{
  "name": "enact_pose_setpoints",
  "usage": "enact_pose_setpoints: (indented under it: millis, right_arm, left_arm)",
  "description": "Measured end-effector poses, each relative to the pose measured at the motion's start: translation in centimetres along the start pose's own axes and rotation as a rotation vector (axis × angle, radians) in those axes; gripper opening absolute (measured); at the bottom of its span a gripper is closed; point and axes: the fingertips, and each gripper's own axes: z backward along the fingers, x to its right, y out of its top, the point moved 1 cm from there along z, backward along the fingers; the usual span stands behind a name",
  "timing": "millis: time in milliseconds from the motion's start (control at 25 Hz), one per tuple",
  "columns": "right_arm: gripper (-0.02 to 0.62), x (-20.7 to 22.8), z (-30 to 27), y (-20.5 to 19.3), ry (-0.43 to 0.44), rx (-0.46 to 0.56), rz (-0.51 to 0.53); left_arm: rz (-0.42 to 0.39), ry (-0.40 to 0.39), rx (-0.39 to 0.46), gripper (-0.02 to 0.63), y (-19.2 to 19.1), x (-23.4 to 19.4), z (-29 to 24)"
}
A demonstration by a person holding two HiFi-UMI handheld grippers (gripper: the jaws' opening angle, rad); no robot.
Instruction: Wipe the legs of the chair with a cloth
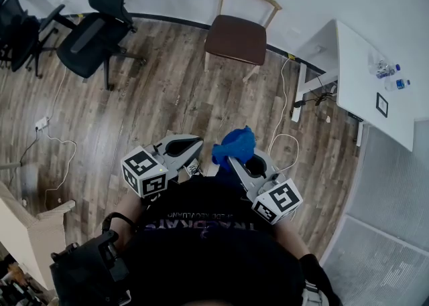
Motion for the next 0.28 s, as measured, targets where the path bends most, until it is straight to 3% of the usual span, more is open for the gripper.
enact_pose_setpoints:
  millis: [280]
  right_arm:
    - [0.098,-0.20,0.40,-0.21,0.004,0.000,0.006]
  left_arm:
    - [0.000,-0.003,0.010,0.008,-0.15,0.40,0.23]
